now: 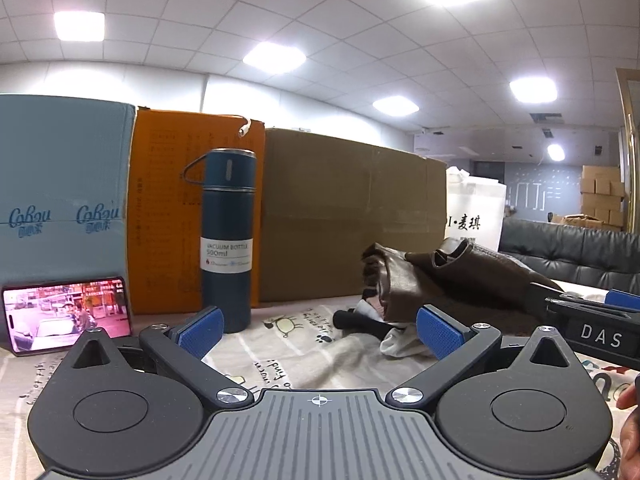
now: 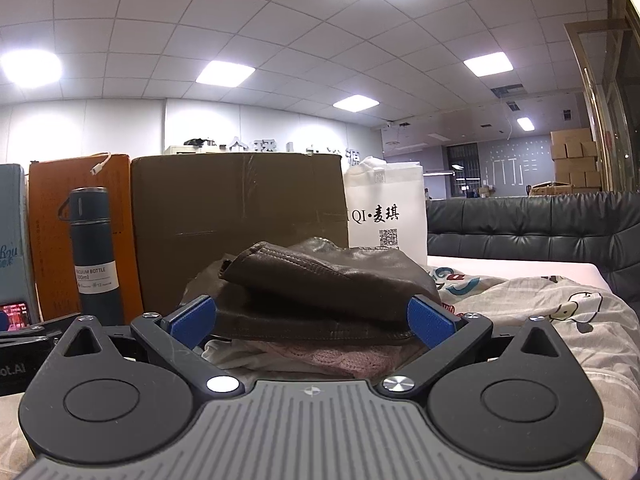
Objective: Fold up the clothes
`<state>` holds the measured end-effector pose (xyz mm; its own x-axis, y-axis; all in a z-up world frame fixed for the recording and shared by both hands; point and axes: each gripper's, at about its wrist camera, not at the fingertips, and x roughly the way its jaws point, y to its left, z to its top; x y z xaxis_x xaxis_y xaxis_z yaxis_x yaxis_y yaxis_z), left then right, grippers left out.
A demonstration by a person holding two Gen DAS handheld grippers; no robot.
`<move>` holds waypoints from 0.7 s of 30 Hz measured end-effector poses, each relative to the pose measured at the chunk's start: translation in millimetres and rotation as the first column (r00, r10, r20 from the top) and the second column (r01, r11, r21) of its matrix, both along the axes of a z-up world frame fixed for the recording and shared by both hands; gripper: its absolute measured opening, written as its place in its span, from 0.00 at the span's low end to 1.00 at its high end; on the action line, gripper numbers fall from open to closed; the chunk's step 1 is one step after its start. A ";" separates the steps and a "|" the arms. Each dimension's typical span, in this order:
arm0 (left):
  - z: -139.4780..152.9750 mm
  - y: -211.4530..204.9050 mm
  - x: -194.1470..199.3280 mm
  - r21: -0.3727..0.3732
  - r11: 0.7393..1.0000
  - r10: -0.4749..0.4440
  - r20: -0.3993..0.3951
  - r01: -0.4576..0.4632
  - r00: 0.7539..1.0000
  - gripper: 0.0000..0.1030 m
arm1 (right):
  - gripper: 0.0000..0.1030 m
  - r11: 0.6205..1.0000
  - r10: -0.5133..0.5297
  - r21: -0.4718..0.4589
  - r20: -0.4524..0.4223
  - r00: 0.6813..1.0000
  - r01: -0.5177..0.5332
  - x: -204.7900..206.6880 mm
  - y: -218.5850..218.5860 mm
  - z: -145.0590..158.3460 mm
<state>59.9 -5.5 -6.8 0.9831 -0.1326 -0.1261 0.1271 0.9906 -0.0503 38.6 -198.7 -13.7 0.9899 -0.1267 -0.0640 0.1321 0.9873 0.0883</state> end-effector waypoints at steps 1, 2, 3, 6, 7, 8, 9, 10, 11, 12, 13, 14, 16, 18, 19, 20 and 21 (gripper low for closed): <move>-0.1 -0.4 -0.4 0.004 1.000 -0.002 0.002 0.002 1.000 1.00 | 1.00 1.000 0.005 0.002 -0.003 1.000 -0.005 0.6 -0.5 -0.1; -0.2 -1.2 -0.6 0.010 1.000 -0.006 0.002 0.006 1.000 1.00 | 1.00 1.000 0.009 0.004 -0.007 1.000 -0.009 1.3 -0.9 -0.2; -0.3 -1.7 -0.6 0.015 1.000 -0.010 0.001 0.010 1.000 1.00 | 1.00 1.000 0.013 0.006 -0.010 1.000 -0.013 1.9 -1.1 -0.2; -0.5 -2.8 -0.9 0.026 0.999 -0.019 0.000 0.019 1.000 1.00 | 1.00 1.000 0.027 0.011 -0.016 1.000 -0.027 3.4 -1.6 -0.3; -0.6 -2.9 -1.1 0.027 0.999 -0.020 0.000 0.020 1.000 1.00 | 1.00 1.000 0.030 0.011 -0.018 0.999 -0.029 3.7 -1.4 -0.3; -0.7 -2.9 -1.3 0.028 0.999 -0.022 0.000 0.022 1.000 1.00 | 1.00 0.999 0.031 0.010 -0.020 0.999 -0.031 4.1 -1.0 -0.2; -0.8 -3.7 -1.4 0.029 0.999 -0.021 0.001 0.021 1.000 1.00 | 1.00 0.999 0.031 0.010 -0.022 0.999 -0.030 4.4 -0.9 -0.2; -0.7 -3.8 -1.9 0.030 0.999 -0.021 0.004 0.021 1.000 1.00 | 1.00 1.000 0.029 0.011 -0.024 0.999 -0.029 4.7 -1.1 -0.2; -0.7 -3.9 -2.3 0.031 0.999 -0.021 0.006 0.020 1.000 1.00 | 1.00 1.000 0.029 0.012 -0.027 0.999 -0.028 5.2 -1.4 -0.2; -0.7 -4.1 -2.8 0.032 0.999 -0.021 0.008 0.020 1.000 1.00 | 1.00 1.000 0.028 0.015 -0.029 0.999 -0.027 5.6 -2.1 -0.1; -0.6 -4.3 -3.2 0.034 0.999 -0.021 0.009 0.020 1.000 1.00 | 1.00 0.999 0.028 0.017 -0.031 0.999 -0.027 5.9 -2.5 -0.1; -0.6 -4.5 -3.7 0.035 0.999 -0.020 0.011 0.020 1.000 1.00 | 1.00 0.999 0.028 0.018 -0.033 0.999 -0.028 6.3 -2.6 -0.3; -0.5 -4.6 -4.0 0.035 0.999 -0.020 0.011 0.020 1.000 1.00 | 1.00 0.999 0.030 0.020 -0.036 0.999 -0.029 7.2 -2.9 -0.6; -0.5 -4.5 -3.7 0.034 0.999 -0.021 0.009 0.020 1.000 1.00 | 1.00 0.999 0.032 0.021 -0.039 0.999 -0.031 7.9 -2.5 -0.6; -0.4 -4.4 -3.5 0.033 0.999 -0.021 0.008 0.021 1.000 1.00 | 1.00 0.999 0.033 0.021 -0.041 0.999 -0.032 8.3 -2.3 -0.6; -0.4 -4.3 -3.4 0.033 0.999 -0.021 0.006 0.021 1.000 1.00 | 1.00 0.999 0.034 0.021 -0.042 0.999 -0.033 8.6 -2.3 -0.7; -0.4 -4.2 -3.2 0.032 0.999 -0.021 0.005 0.021 1.000 1.00 | 1.00 0.999 0.035 0.022 -0.044 0.998 -0.034 8.8 -2.5 -0.9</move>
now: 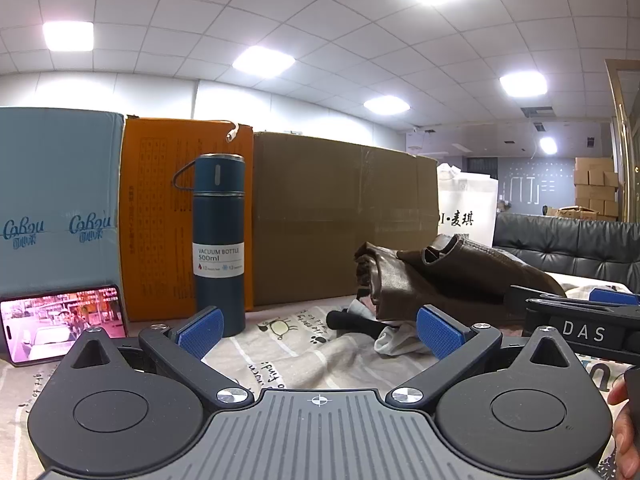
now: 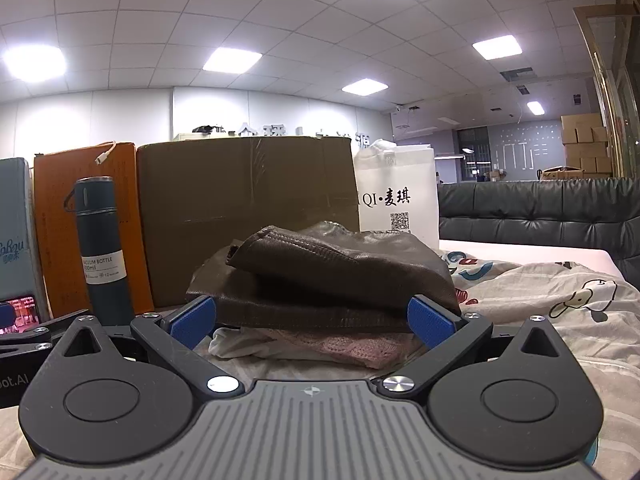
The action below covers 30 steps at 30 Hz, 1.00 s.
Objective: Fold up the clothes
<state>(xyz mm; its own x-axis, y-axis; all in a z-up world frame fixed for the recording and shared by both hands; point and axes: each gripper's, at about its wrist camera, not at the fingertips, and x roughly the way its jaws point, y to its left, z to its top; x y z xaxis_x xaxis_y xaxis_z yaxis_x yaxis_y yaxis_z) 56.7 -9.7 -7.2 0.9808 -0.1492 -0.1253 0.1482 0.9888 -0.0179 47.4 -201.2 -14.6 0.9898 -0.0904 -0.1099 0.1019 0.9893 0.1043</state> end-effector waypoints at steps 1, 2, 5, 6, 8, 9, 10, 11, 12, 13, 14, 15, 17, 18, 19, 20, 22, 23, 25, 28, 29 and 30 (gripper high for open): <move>0.0 0.1 0.2 -0.001 1.000 0.000 -0.001 0.000 1.000 1.00 | 1.00 1.000 0.001 0.001 -0.001 1.000 -0.001 0.2 -0.1 -0.1; 0.0 0.2 0.3 -0.001 1.000 0.000 -0.003 0.000 1.000 1.00 | 1.00 1.000 0.002 0.002 -0.002 1.000 -0.002 0.3 -0.2 -0.1; 0.1 0.5 0.8 -0.003 1.000 -0.001 -0.006 0.001 1.000 1.00 | 1.00 1.000 0.006 0.005 -0.003 1.000 -0.006 0.7 -1.0 -0.3; 0.1 0.6 0.9 -0.004 1.000 -0.001 -0.008 0.001 1.000 1.00 | 1.00 1.000 0.007 0.005 -0.004 1.000 -0.007 0.9 -1.2 -0.3; 0.2 0.7 1.2 -0.005 1.000 -0.001 -0.010 0.001 1.000 1.00 | 1.00 1.000 0.010 0.006 -0.007 1.000 -0.010 1.3 -1.2 -0.4; 0.1 0.9 1.5 -0.007 1.000 -0.001 -0.012 0.001 1.000 1.00 | 1.00 1.000 0.011 0.007 -0.008 1.000 -0.011 1.5 -1.2 -0.4; 0.0 1.0 1.8 -0.008 1.000 -0.001 -0.014 0.001 1.000 1.00 | 1.00 1.000 0.011 0.007 -0.008 1.000 -0.011 1.7 -1.2 -0.4; -0.2 1.1 2.1 -0.009 1.000 -0.001 -0.016 0.001 1.000 1.00 | 1.00 1.000 0.012 0.008 -0.009 1.000 -0.012 1.9 -1.2 -0.4; -0.1 1.2 2.1 -0.009 1.000 -0.001 -0.016 0.001 1.000 1.00 | 1.00 1.000 0.012 0.008 -0.010 1.000 -0.012 2.0 -1.2 -0.5; -0.1 1.2 2.1 -0.009 1.000 -0.002 -0.017 0.002 1.000 1.00 | 1.00 1.000 0.013 0.009 -0.011 1.000 -0.013 2.1 -1.2 -0.5; -0.2 1.0 1.9 -0.008 1.000 -0.002 -0.016 0.002 1.000 1.00 | 1.00 1.000 0.013 0.009 -0.012 1.000 -0.013 2.3 -1.3 -0.6; -0.3 0.8 1.7 -0.008 1.000 -0.003 -0.015 0.003 1.000 1.00 | 1.00 1.000 0.014 0.010 -0.013 1.000 -0.014 2.4 -1.3 -0.6; -0.3 0.5 1.5 -0.007 1.000 -0.003 -0.015 0.003 1.000 1.00 | 1.00 1.000 0.014 0.010 -0.014 1.000 -0.014 2.5 -1.3 -0.5; -0.3 0.4 1.4 -0.006 1.000 -0.003 -0.015 0.003 1.000 1.00 | 1.00 1.000 0.014 0.010 -0.015 1.000 -0.014 2.5 -1.3 -0.5; -0.3 0.2 1.3 -0.005 1.000 -0.004 -0.014 0.003 1.000 1.00 | 1.00 1.000 0.014 0.011 -0.015 1.000 -0.014 2.5 -1.4 -0.5; -0.4 0.1 1.0 -0.005 1.000 -0.004 -0.014 0.004 1.000 1.00 | 1.00 1.000 0.014 0.012 -0.015 1.000 -0.014 2.4 -1.5 -0.5; -0.4 -0.3 0.6 -0.004 1.000 -0.006 -0.012 0.006 1.000 1.00 | 1.00 1.000 0.014 0.013 -0.015 1.000 -0.014 2.3 -2.1 -0.7; -0.4 -0.4 0.3 -0.003 1.000 -0.006 -0.011 0.006 1.000 1.00 | 1.00 1.000 0.014 0.013 -0.016 1.000 -0.014 2.7 -2.2 -0.7; -0.4 -0.5 0.3 -0.002 1.000 -0.009 -0.012 0.009 1.000 1.00 | 1.00 1.000 0.015 0.013 -0.017 1.000 -0.014 2.9 -2.3 -0.9; -0.2 -0.6 0.3 -0.002 1.000 -0.010 -0.012 0.010 1.000 1.00 | 1.00 1.000 0.015 0.015 -0.018 1.000 -0.015 2.8 -2.4 -0.8; -0.3 -0.7 0.4 -0.002 1.000 -0.010 -0.013 0.010 1.000 1.00 | 1.00 1.000 0.015 0.015 -0.019 1.000 -0.015 3.0 -2.3 -0.9; -0.3 -0.7 0.5 -0.002 1.000 -0.010 -0.013 0.010 1.000 1.00 | 1.00 1.000 0.015 0.015 -0.020 1.000 -0.015 3.4 -2.1 -0.9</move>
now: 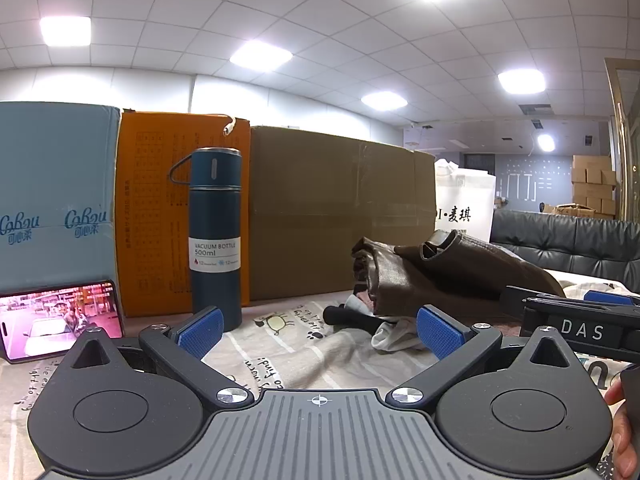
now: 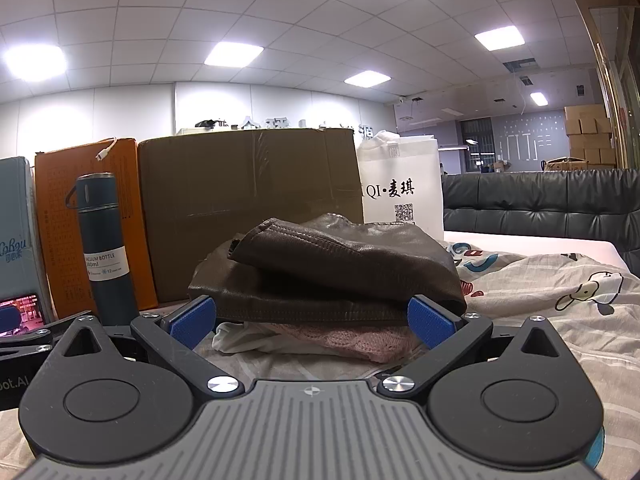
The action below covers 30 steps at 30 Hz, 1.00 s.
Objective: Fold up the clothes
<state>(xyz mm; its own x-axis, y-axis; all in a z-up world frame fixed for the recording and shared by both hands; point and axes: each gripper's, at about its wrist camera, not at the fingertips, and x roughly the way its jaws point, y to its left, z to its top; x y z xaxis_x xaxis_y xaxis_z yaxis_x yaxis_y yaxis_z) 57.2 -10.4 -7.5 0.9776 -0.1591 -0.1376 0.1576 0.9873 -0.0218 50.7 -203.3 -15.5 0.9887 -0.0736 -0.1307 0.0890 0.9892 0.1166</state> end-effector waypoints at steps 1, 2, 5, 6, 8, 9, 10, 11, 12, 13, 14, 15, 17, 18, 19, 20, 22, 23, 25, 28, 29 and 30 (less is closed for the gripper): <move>0.0 0.0 0.0 0.000 1.000 -0.001 0.000 0.001 1.000 1.00 | 1.00 1.000 0.000 0.000 -0.001 1.000 0.000 0.3 0.1 0.0; 0.0 -0.1 0.3 0.001 1.000 -0.001 0.000 0.001 1.000 1.00 | 1.00 1.000 0.000 0.001 -0.003 1.000 0.000 0.5 0.1 0.0; 0.1 -0.3 0.1 0.002 1.000 -0.002 0.000 0.002 1.000 1.00 | 1.00 1.000 -0.001 0.004 -0.003 1.000 0.001 0.3 -0.5 0.0; -0.1 -0.8 0.0 0.003 1.000 -0.002 0.000 0.002 1.000 1.00 | 1.00 1.000 0.000 0.004 -0.004 1.000 0.000 0.5 -0.5 -0.1; -0.1 -0.5 0.0 0.002 1.000 -0.003 0.000 0.003 1.000 1.00 | 1.00 1.000 0.000 0.004 -0.005 1.000 0.000 1.0 -0.6 -0.1; -0.1 -0.7 -0.1 0.003 1.000 -0.004 0.000 0.004 1.000 1.00 | 1.00 1.000 0.000 0.004 -0.006 1.000 0.000 1.1 -0.7 -0.1; -0.2 -0.8 -0.1 0.003 1.000 -0.005 0.000 0.005 1.000 1.00 | 1.00 1.000 0.000 0.004 -0.006 1.000 0.000 1.2 -0.8 -0.1; -0.3 -1.0 -0.2 0.004 1.000 -0.005 0.000 0.005 1.000 1.00 | 1.00 1.000 0.000 0.005 -0.007 1.000 0.000 1.5 -0.8 -0.1; -0.3 -1.3 -0.2 0.004 1.000 -0.006 0.000 0.006 1.000 1.00 | 1.00 1.000 0.000 0.005 -0.008 1.000 0.000 1.8 -0.8 -0.1; -0.4 -1.5 -0.1 0.005 1.000 -0.007 0.000 0.007 1.000 1.00 | 1.00 1.000 0.001 0.005 -0.010 1.000 -0.001 2.3 -0.8 -0.3; -0.5 -1.6 0.0 0.005 1.000 -0.007 0.000 0.007 1.000 1.00 | 1.00 1.000 0.002 0.004 -0.014 1.000 -0.002 2.8 -0.7 -0.3; -0.5 -1.5 0.0 0.005 1.000 -0.007 0.000 0.007 1.000 1.00 | 1.00 1.000 0.003 0.004 -0.016 1.000 -0.003 3.2 -0.6 -0.3; -0.5 -1.4 0.1 0.004 1.000 -0.007 0.000 0.007 1.000 1.00 | 1.00 1.000 0.004 0.005 -0.017 1.000 -0.004 3.5 -1.0 -0.3; -0.5 -1.5 0.1 0.005 1.000 -0.007 -0.001 0.007 1.000 1.00 | 1.00 1.000 0.003 0.005 -0.017 1.000 -0.003 3.6 -1.2 -0.3; -0.5 -1.5 0.1 0.005 1.000 -0.007 0.000 0.007 1.000 1.00 | 1.00 1.000 0.003 0.006 -0.016 1.000 -0.003 3.6 -1.4 -0.3; -0.5 -1.5 0.1 0.005 1.000 -0.007 0.000 0.007 1.000 1.00 | 1.00 1.000 0.003 0.006 -0.016 1.000 -0.003 3.6 -1.5 -0.3; -0.5 -1.7 0.4 0.006 1.000 -0.008 0.000 0.008 1.000 1.00 | 1.00 1.000 0.003 0.007 -0.017 1.000 -0.003 3.9 -1.5 -0.3; -0.5 -1.8 0.3 0.006 1.000 -0.008 0.000 0.008 1.000 1.00 | 1.00 1.000 0.003 0.007 -0.017 1.000 -0.003 4.2 -1.5 -0.3; -0.5 -1.9 0.2 0.006 1.000 -0.009 0.000 0.009 1.000 1.00 | 1.00 1.000 0.004 0.007 -0.017 1.000 -0.004 4.4 -1.5 -0.3; -0.4 -1.9 -0.1 0.007 1.000 -0.010 0.001 0.010 1.000 1.00 | 1.00 1.000 0.004 0.007 -0.017 1.000 -0.004 4.4 -1.6 -0.4; -0.4 -1.9 -0.2 0.007 1.000 -0.010 0.001 0.010 1.000 1.00 | 1.00 1.000 0.004 0.007 -0.017 1.000 -0.004 4.3 -1.7 -0.5; -0.4 -1.9 -0.2 0.007 1.000 -0.011 0.001 0.011 1.000 1.00 | 1.00 1.000 0.004 0.007 -0.017 1.000 -0.004 4.2 -1.7 -0.5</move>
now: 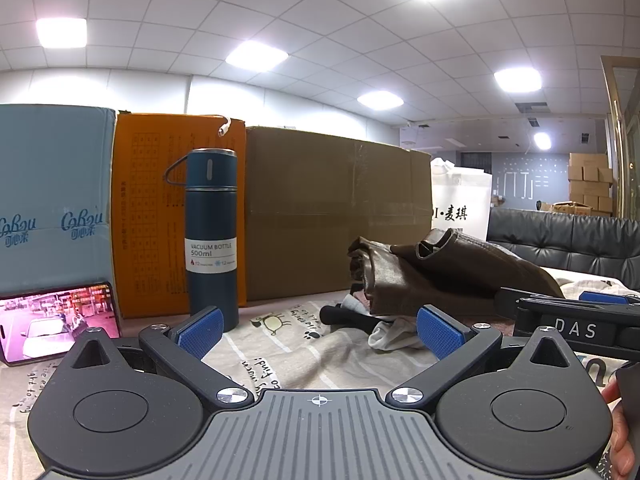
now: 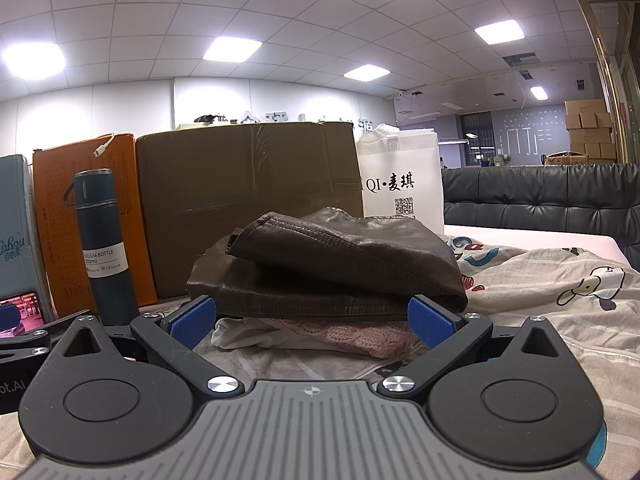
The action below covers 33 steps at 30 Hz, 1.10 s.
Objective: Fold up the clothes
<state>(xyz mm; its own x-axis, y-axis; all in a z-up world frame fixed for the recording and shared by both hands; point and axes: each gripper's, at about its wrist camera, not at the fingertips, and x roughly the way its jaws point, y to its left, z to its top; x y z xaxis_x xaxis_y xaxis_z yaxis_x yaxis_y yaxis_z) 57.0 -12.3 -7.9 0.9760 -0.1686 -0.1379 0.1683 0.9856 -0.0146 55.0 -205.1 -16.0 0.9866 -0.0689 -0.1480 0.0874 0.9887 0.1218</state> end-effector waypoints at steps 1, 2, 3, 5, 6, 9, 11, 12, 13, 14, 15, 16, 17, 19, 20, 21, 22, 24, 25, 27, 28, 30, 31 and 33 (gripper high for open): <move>0.0 -0.1 -0.1 0.000 1.000 0.000 0.001 0.000 1.000 1.00 | 1.00 1.000 0.000 0.000 0.000 1.000 0.000 0.2 0.0 0.0; 0.1 -0.1 -0.2 0.000 1.000 -0.001 0.001 0.001 1.000 1.00 | 1.00 1.000 0.000 0.000 0.000 1.000 0.000 0.3 0.0 0.0; 0.1 -0.1 -0.2 0.000 1.000 -0.001 0.001 0.001 1.000 1.00 | 1.00 1.000 0.000 0.000 0.000 1.000 0.000 0.3 0.0 -0.1; 0.2 0.0 -0.3 0.000 1.000 -0.001 0.000 0.001 1.000 1.00 | 1.00 1.000 0.000 0.000 -0.001 1.000 0.000 0.4 0.1 -0.4; 0.2 0.0 -0.3 0.000 1.000 -0.001 0.000 0.001 1.000 1.00 | 1.00 1.000 0.000 0.000 -0.001 1.000 0.000 0.4 0.1 -0.3; 0.2 -0.2 -0.4 0.000 1.000 0.000 0.000 0.000 1.000 1.00 | 1.00 1.000 -0.001 0.001 -0.002 1.000 0.001 0.3 0.1 -0.2; 0.2 -0.1 -0.3 0.000 1.000 -0.001 0.000 0.001 1.000 1.00 | 1.00 1.000 -0.001 0.001 -0.002 1.000 0.001 0.2 0.0 -0.2; 0.3 0.0 -0.3 0.000 1.000 -0.001 0.000 0.001 1.000 1.00 | 1.00 1.000 -0.001 0.001 -0.002 1.000 0.001 0.2 0.0 -0.2; 0.3 0.0 -0.2 0.000 1.000 -0.001 0.000 0.001 1.000 1.00 | 1.00 1.000 -0.002 0.001 -0.002 1.000 0.002 0.2 0.0 -0.2; 0.4 0.0 -0.2 0.000 1.000 -0.001 0.000 0.001 1.000 1.00 | 1.00 1.000 -0.001 0.001 -0.002 1.000 0.002 0.3 -0.1 -0.2; 0.4 0.0 -0.3 0.001 1.000 -0.002 0.001 0.002 1.000 1.00 | 1.00 1.000 -0.001 0.001 -0.003 1.000 0.001 0.3 -0.1 -0.2; 0.5 0.0 -0.3 0.001 1.000 -0.002 0.001 0.002 1.000 1.00 | 1.00 1.000 -0.001 0.001 -0.003 1.000 0.001 0.3 -0.1 -0.2; 0.5 0.0 -0.3 0.001 1.000 -0.002 0.001 0.002 1.000 1.00 | 1.00 1.000 -0.001 0.001 -0.003 1.000 0.001 0.3 -0.1 -0.3; 0.4 0.3 -0.7 0.000 1.000 -0.004 0.001 0.004 1.000 1.00 | 1.00 1.000 -0.001 0.001 -0.003 1.000 0.001 0.1 0.0 -0.3; 0.3 0.4 -0.5 -0.001 1.000 -0.003 0.001 0.003 1.000 1.00 | 1.00 1.000 -0.001 0.001 -0.004 1.000 0.001 0.2 -0.1 -0.3; 0.2 0.6 -0.4 -0.002 1.000 -0.003 0.000 0.003 1.000 1.00 | 1.00 1.000 -0.001 0.001 -0.004 1.000 0.001 0.2 -0.3 -0.3; 0.2 0.6 -0.3 -0.003 1.000 -0.003 0.000 0.003 1.000 1.00 | 1.00 1.000 -0.002 0.002 -0.005 1.000 0.002 0.2 -0.4 -0.3; 0.3 0.7 -0.3 -0.003 1.000 -0.003 0.000 0.003 1.000 1.00 | 1.00 1.000 -0.002 0.002 -0.006 1.000 0.002 0.3 -0.3 -0.4; 0.5 0.6 -0.5 -0.002 1.000 -0.004 0.001 0.004 1.000 1.00 | 1.00 1.000 -0.002 0.002 -0.006 1.000 0.002 0.4 -0.2 -0.4; 0.3 0.6 -0.9 -0.002 1.000 -0.004 0.003 0.004 1.000 1.00 | 1.00 1.000 -0.002 0.002 -0.008 1.000 0.002 0.4 -0.1 -0.5; 0.3 0.6 -1.1 -0.002 1.000 -0.004 0.004 0.004 1.000 1.00 | 1.00 1.000 -0.002 0.002 -0.009 1.000 0.002 0.4 -0.2 -0.5; 0.2 0.9 -1.1 -0.003 1.000 -0.003 0.004 0.003 1.000 1.00 | 1.00 1.000 -0.002 0.003 -0.010 1.000 0.002 0.7 -0.2 -0.4; 0.1 1.0 -0.9 -0.004 1.000 -0.001 0.003 0.001 1.000 1.00 | 1.00 1.000 -0.002 0.003 -0.010 1.000 0.002 0.9 -0.2 -0.4; 0.1 1.3 -0.7 -0.005 1.000 0.000 0.003 0.000 1.000 1.00 | 1.00 1.000 -0.002 0.003 -0.011 1.000 0.002 1.3 -0.3 -0.4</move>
